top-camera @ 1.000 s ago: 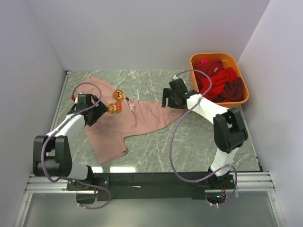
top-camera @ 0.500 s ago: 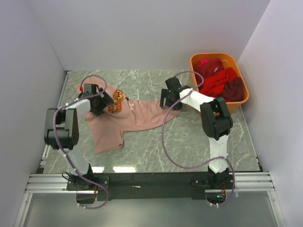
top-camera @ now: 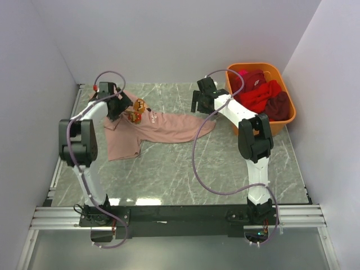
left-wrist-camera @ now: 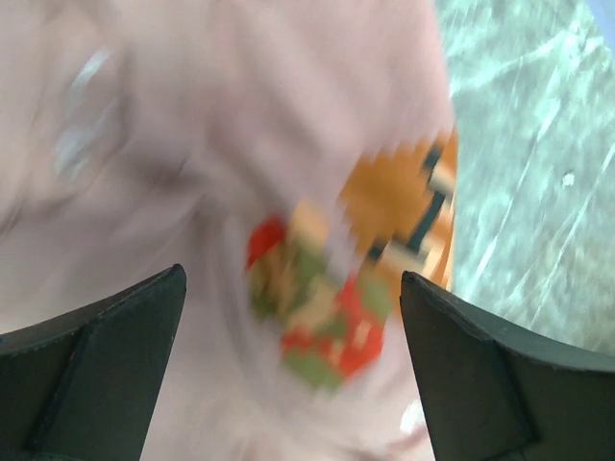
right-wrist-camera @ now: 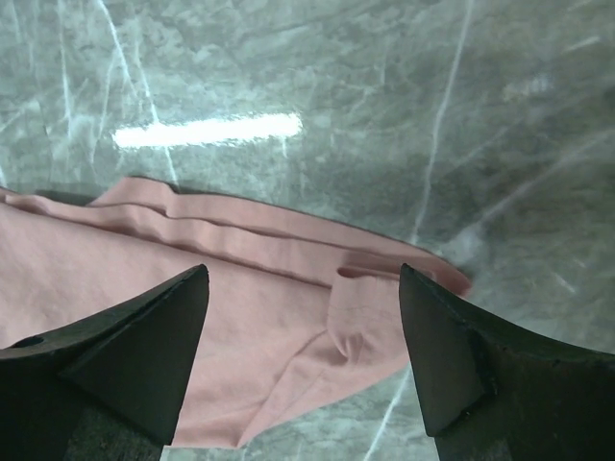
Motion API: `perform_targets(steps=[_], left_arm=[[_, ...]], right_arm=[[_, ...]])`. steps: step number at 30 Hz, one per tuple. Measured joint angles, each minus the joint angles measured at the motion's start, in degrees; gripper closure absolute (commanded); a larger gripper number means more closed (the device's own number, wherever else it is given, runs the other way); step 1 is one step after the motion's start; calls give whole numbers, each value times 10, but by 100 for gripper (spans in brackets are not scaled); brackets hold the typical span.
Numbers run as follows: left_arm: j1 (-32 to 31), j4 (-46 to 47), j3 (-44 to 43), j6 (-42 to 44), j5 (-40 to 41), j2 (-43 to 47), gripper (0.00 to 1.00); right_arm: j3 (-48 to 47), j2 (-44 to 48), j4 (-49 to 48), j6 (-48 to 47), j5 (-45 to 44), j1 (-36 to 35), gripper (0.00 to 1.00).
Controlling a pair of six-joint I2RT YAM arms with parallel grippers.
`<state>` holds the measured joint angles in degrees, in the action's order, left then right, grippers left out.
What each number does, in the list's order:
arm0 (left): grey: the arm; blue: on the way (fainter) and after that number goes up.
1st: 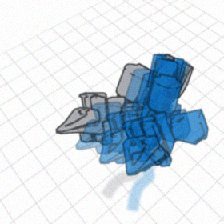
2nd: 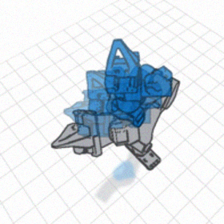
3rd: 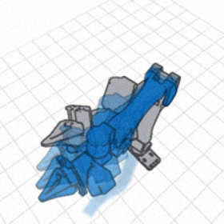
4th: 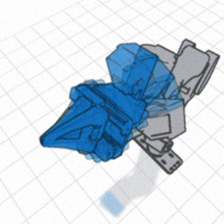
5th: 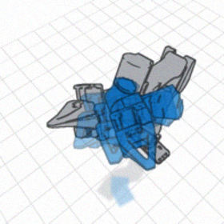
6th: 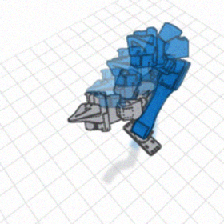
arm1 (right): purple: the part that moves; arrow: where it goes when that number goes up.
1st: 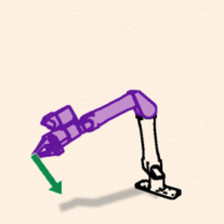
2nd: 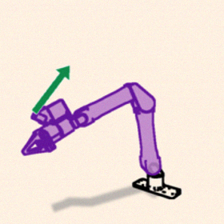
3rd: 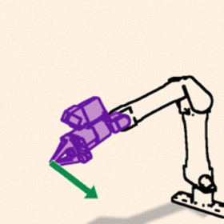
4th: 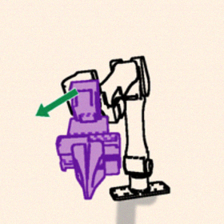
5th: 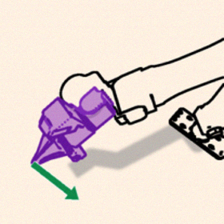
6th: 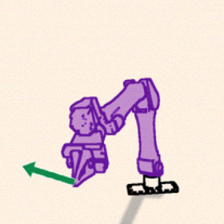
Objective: Fold and stack the t-shirts
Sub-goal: Flatten the tshirt out
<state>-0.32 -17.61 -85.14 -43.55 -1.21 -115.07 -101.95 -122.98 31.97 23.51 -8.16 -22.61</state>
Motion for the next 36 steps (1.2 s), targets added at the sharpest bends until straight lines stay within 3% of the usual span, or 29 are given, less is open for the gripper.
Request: perform_targets(steps=[9, 14, 24, 28, 30, 33, 36], left_arm=[[0, -32, 279, -56, 48, 259, 0], [1, -83, 392, -104, 91, 353, 1], [1, -135, 450, -148, 166, 403, 1], [1, -134, 459, -151, 171, 401, 1], [1, -130, 459, -152, 172, 397, 1], [1, -122, 460, -152, 169, 383, 7], [1, -116, 461, -150, 167, 372, 23]], right_arm=[[29, 3, 25, 0, -12, -1, 23], [29, -2, 29, -2, -23, -5, 35], [14, -44, 40, -6, -47, -12, 56], [8, -49, 45, -7, -56, -15, 79], [8, -49, 45, -5, -63, -16, 83], [11, -49, 45, -4, -72, -18, 90], [19, -42, 41, -5, -77, -20, 99]])
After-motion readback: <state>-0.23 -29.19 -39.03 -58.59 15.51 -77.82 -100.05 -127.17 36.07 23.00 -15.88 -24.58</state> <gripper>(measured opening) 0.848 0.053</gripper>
